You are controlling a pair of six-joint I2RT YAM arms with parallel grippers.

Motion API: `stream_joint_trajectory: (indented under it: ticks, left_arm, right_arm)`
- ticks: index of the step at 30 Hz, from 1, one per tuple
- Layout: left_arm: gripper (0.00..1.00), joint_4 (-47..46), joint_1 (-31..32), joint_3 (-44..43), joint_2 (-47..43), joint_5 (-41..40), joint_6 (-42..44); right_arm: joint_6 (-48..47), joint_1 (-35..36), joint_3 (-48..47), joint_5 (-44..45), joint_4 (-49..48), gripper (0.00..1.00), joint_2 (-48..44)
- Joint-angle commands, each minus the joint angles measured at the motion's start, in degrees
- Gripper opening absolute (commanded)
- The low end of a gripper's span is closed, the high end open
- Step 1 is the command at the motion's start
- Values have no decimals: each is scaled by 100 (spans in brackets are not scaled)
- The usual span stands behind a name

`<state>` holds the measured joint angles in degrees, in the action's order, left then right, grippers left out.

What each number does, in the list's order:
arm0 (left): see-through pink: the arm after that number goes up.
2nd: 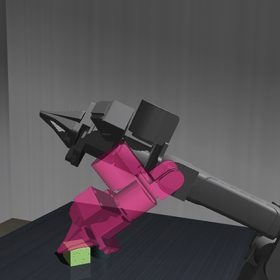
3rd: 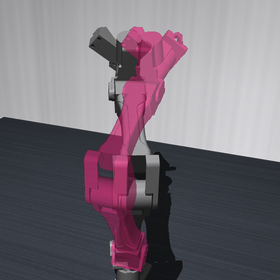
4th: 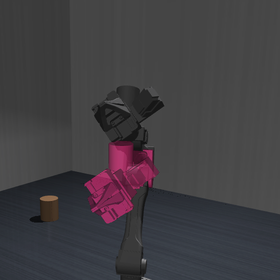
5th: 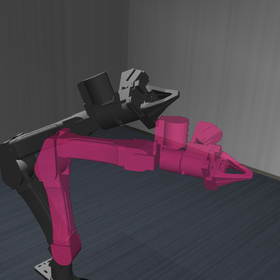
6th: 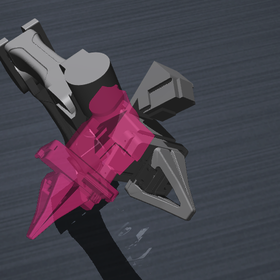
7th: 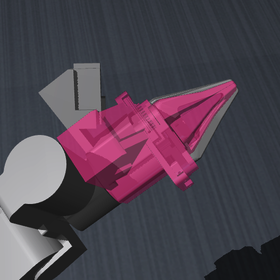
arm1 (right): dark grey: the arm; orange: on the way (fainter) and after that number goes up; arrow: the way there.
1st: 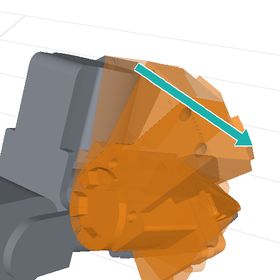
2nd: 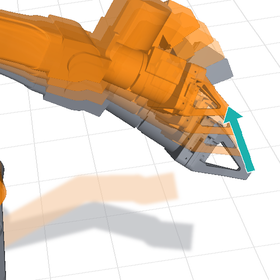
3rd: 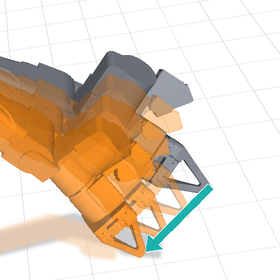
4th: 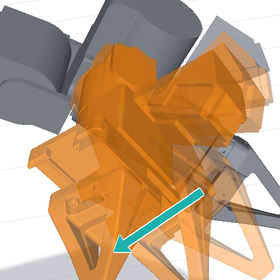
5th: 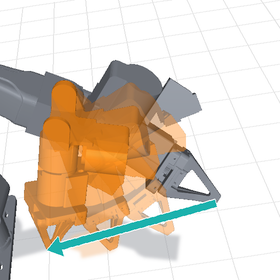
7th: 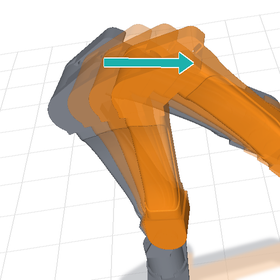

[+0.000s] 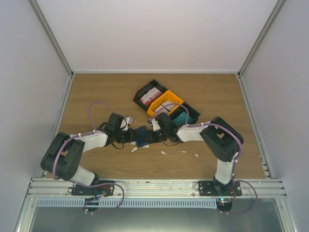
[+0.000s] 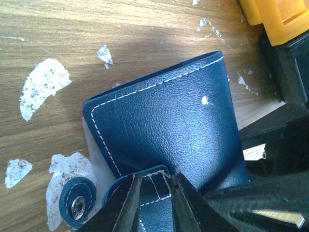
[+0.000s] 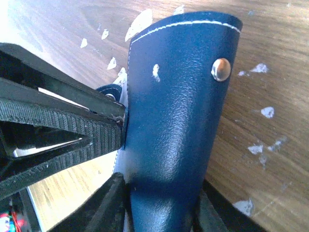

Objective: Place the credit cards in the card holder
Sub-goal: Turn over the card holder at the center of the board.

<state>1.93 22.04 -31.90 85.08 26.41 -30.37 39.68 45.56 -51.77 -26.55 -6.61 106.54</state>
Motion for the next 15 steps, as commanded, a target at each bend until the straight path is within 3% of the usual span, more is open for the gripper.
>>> stream_joint_trajectory:
  ticks: [1,4,6,10,15]
  left_arm:
    - [21,188,15,334,101,-503,53]
    - [21,-99,11,405,-132,-263,-25]
    - [22,-174,11,393,-383,-158,-83]
    - [29,-134,15,216,-1152,-136,-197]
    - [45,307,17,-175,-2242,-532,-277]
  right_arm:
    - [273,-30,80,-299,-908,29,240]
    - [281,-34,56,-90,-926,8,173]
    - [165,-25,4,107,-702,1,21]
    - [-214,-21,-118,677,99,1,-397]
    - [-767,135,-437,1839,1756,1,-922]
